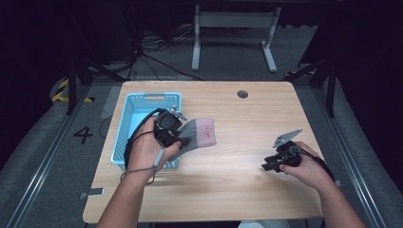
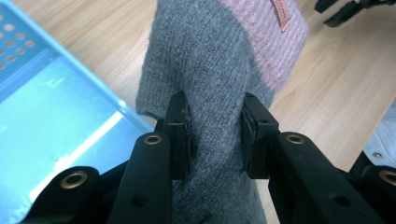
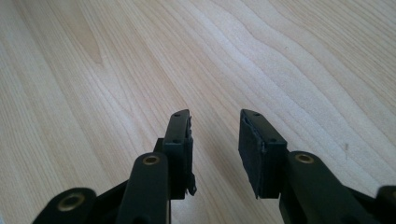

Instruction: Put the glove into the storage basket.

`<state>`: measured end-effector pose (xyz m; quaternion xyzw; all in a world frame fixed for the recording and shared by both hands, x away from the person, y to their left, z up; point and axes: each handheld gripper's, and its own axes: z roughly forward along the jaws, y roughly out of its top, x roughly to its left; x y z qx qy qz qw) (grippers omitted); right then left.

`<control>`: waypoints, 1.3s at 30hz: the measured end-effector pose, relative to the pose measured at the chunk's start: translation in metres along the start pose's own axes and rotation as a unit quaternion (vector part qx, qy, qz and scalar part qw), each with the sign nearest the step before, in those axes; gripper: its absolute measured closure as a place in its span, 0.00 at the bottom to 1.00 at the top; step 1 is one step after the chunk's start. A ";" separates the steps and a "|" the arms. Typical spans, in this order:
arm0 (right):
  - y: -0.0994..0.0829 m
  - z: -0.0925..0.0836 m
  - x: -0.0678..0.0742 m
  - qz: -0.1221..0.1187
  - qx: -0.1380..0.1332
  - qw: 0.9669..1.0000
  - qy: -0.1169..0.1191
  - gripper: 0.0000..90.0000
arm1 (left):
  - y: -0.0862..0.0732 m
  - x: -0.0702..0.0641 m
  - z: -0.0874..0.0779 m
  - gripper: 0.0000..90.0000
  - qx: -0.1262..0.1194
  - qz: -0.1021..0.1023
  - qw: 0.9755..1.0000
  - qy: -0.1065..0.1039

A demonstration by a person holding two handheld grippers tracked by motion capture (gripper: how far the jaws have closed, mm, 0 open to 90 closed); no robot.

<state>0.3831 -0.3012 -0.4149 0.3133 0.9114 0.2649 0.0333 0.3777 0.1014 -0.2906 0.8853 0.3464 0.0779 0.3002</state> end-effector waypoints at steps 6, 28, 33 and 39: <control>0.000 0.000 0.001 0.000 0.000 1.000 0.001 0.72 | -0.005 0.019 -0.007 0.76 -0.005 -0.027 0.999 0.019; 0.006 0.004 0.000 -0.012 0.004 1.000 0.001 0.71 | -0.039 0.076 -0.009 0.76 -0.012 -0.136 0.988 0.073; 0.010 0.006 0.001 -0.015 0.005 1.000 0.001 0.71 | -0.047 0.087 -0.002 0.76 -0.008 -0.160 0.984 0.082; 0.010 0.007 0.001 -0.016 0.009 1.000 -0.001 0.71 | -0.052 0.101 0.014 0.76 0.005 -0.181 0.980 0.086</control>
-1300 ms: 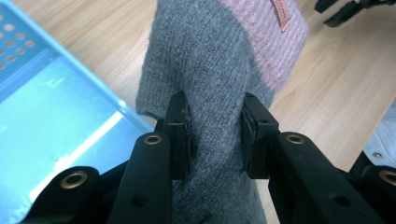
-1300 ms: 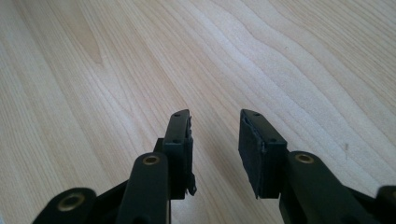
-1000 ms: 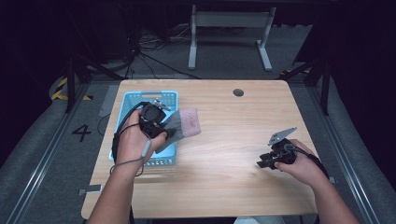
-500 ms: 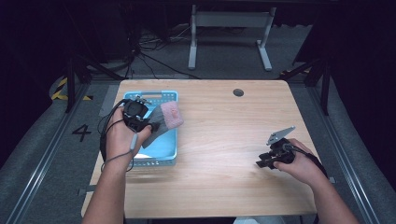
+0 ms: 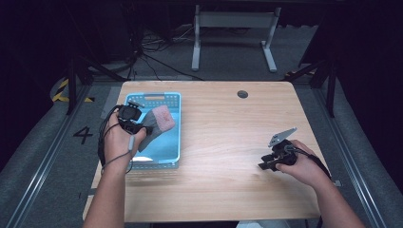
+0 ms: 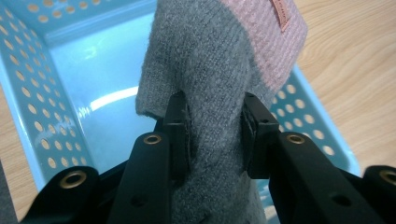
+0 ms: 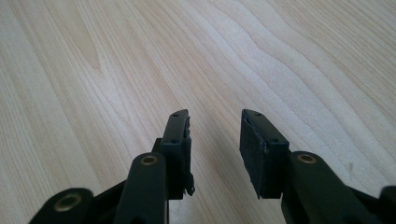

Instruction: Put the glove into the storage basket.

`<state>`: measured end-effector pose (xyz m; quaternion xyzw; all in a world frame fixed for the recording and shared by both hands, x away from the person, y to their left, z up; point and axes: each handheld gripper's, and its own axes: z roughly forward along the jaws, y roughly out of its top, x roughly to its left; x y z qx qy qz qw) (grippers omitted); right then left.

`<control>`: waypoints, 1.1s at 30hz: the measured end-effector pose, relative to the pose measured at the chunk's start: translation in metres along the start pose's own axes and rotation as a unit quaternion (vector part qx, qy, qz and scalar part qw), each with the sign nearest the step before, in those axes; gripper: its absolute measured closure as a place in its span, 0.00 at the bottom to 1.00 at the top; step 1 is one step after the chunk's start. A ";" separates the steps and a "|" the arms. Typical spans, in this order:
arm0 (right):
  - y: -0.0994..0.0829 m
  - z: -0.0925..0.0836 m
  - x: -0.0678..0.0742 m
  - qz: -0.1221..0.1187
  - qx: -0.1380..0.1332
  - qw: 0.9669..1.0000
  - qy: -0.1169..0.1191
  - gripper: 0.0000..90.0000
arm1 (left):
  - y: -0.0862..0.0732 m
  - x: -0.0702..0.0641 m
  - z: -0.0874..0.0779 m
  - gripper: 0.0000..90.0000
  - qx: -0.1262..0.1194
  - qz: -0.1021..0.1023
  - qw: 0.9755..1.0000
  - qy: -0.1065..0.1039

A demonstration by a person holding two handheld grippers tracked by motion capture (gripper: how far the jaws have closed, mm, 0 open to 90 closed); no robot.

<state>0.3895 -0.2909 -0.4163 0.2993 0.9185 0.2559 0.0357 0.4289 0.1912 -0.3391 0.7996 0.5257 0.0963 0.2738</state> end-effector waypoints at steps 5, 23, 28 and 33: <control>-0.001 -0.001 0.000 0.002 -0.001 1.000 -0.001 0.70 | 0.000 0.012 0.017 0.76 0.021 -0.018 1.000 -0.003; -0.003 0.000 0.002 0.003 -0.003 1.000 0.003 0.69 | -0.008 0.031 0.069 0.75 0.085 -0.039 0.995 -0.035; -0.003 -0.001 0.002 0.004 -0.005 1.000 0.004 0.69 | -0.009 0.034 0.075 0.74 0.090 -0.037 0.995 -0.034; -0.005 -0.002 0.002 0.004 -0.006 1.000 0.002 0.69 | -0.009 0.037 0.079 0.72 0.096 -0.037 0.994 -0.031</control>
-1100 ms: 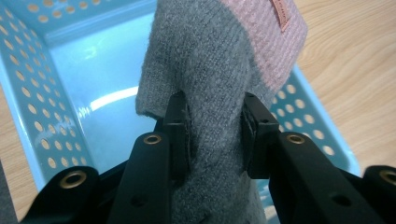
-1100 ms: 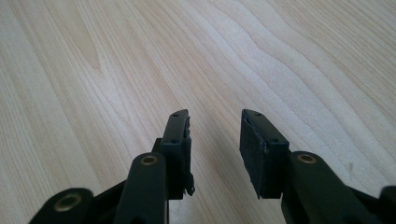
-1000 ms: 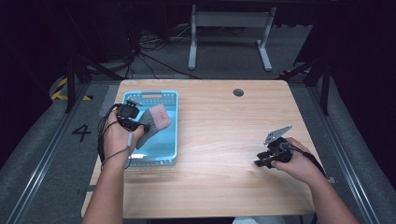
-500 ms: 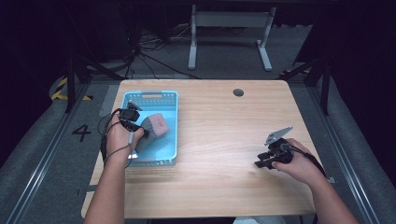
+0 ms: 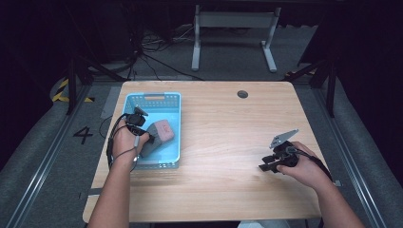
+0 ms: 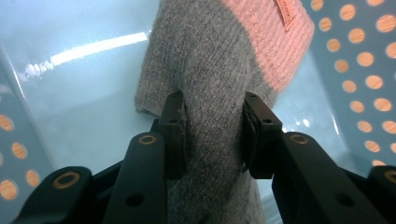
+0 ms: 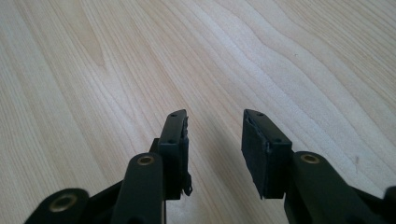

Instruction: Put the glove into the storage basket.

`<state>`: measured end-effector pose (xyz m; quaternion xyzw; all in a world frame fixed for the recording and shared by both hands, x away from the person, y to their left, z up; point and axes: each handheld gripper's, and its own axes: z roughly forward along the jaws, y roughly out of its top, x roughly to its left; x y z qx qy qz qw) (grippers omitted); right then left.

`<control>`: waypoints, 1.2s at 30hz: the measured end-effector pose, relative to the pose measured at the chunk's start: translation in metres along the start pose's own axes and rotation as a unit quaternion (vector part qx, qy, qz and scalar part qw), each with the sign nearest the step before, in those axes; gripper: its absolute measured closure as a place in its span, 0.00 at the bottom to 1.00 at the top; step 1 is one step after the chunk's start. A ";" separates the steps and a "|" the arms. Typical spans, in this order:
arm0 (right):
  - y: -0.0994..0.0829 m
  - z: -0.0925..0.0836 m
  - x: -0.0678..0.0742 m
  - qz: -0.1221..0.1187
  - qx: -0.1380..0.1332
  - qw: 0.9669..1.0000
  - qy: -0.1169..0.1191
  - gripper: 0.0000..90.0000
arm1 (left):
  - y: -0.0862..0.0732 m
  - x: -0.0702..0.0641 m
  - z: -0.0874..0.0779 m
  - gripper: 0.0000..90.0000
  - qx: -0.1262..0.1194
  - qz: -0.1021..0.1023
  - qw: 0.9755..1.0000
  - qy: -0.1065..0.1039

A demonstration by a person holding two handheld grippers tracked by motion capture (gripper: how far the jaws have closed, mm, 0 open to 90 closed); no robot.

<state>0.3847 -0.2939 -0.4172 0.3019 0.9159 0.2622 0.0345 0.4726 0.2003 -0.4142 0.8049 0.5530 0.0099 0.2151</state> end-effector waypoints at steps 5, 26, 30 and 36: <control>-0.002 -0.002 0.000 0.005 -0.002 1.000 -0.002 0.68 | 0.001 0.001 0.004 0.53 0.013 -0.001 0.999 0.041; -0.007 -0.004 -0.002 0.015 -0.007 1.000 -0.001 0.67 | -0.033 -0.055 -0.069 0.41 -0.080 0.094 0.992 0.013; -0.008 -0.005 -0.003 0.015 -0.008 1.000 0.001 0.67 | -0.047 -0.072 -0.077 0.42 -0.089 0.117 0.989 0.001; -0.009 -0.005 -0.003 0.013 -0.008 1.000 0.003 0.67 | -0.062 -0.099 -0.073 0.42 -0.076 0.156 0.984 -0.038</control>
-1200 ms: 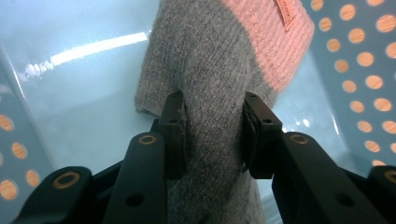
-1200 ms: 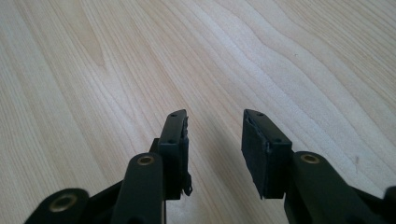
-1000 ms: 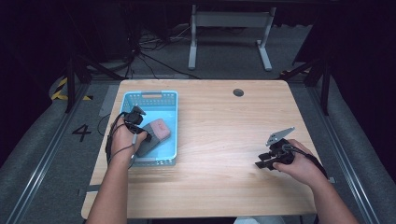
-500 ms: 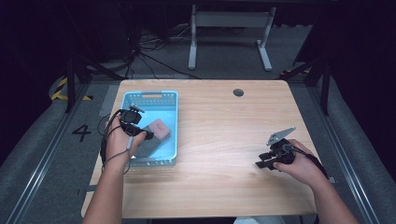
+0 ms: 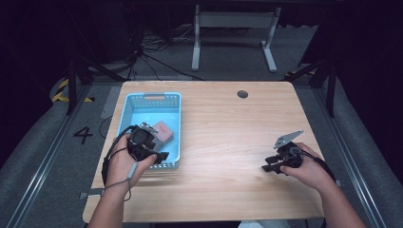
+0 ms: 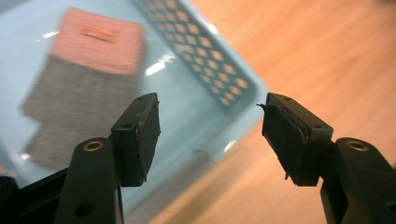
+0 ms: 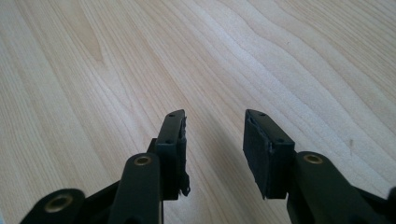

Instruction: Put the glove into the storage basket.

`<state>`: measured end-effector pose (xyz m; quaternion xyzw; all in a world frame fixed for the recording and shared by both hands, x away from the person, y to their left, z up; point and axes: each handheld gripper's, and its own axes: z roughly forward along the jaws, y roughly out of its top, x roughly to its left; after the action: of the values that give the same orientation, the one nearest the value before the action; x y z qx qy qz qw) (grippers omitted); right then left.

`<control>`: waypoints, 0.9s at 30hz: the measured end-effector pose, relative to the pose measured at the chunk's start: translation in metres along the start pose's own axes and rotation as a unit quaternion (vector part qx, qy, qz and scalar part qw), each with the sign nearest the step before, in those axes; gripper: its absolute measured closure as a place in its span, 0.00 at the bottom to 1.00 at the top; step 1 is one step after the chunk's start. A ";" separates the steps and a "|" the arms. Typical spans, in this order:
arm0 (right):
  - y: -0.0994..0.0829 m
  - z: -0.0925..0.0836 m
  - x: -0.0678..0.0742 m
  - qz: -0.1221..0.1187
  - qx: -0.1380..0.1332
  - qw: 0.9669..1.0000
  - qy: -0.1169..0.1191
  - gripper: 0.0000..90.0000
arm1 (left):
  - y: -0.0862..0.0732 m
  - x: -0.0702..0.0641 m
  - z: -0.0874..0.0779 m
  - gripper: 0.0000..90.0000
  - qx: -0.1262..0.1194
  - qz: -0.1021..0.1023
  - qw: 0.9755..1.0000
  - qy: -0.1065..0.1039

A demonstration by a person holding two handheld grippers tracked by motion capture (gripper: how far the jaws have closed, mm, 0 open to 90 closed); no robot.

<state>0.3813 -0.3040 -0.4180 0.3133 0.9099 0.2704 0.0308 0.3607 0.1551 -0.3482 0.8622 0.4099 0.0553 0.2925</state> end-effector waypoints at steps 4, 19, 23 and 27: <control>0.000 0.000 0.000 0.000 -0.002 1.000 0.001 0.67 | -0.002 -0.014 0.004 0.41 -0.004 0.025 1.000 -0.016; -0.001 -0.002 0.000 0.001 -0.006 1.000 0.002 0.66 | -0.017 -0.046 0.029 0.45 0.001 0.122 0.987 -0.106; -0.002 -0.001 0.000 0.000 -0.005 1.000 0.003 0.67 | -0.021 -0.048 0.040 0.48 0.011 0.130 0.984 -0.122; -0.002 0.002 0.000 0.000 -0.003 1.000 0.006 0.67 | -0.022 -0.049 0.048 0.54 0.036 0.133 0.982 -0.130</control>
<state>0.3808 -0.3046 -0.4203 0.3118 0.9092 0.2747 0.0256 0.3298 0.1076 -0.3927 0.9188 0.2517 -0.0335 0.3023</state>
